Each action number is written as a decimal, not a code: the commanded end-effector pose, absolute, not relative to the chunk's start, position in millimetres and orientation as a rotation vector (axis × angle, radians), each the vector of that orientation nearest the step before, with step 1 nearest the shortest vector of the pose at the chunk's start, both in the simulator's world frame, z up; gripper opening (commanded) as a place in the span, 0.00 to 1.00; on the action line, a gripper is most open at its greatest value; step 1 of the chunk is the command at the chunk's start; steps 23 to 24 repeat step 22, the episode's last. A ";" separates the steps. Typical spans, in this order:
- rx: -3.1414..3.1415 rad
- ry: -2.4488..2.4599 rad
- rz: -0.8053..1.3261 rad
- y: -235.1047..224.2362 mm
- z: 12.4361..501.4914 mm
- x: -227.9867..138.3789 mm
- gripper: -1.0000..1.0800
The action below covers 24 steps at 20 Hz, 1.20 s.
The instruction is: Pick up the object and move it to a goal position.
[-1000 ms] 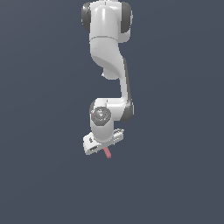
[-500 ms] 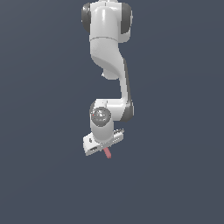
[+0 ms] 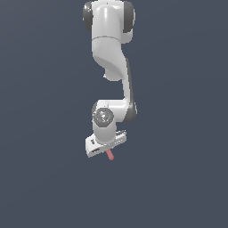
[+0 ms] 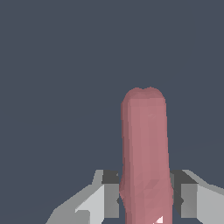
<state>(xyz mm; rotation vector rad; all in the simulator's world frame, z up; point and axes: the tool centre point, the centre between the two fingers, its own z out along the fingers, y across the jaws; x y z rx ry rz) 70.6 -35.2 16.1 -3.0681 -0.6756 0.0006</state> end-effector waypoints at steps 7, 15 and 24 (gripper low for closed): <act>-3.068 -0.676 0.000 -23.0 27.0 50.4 0.00; -3.068 -0.676 0.000 -8.6 39.8 27.2 0.00; -3.068 -0.676 0.000 -4.0 43.9 20.7 0.00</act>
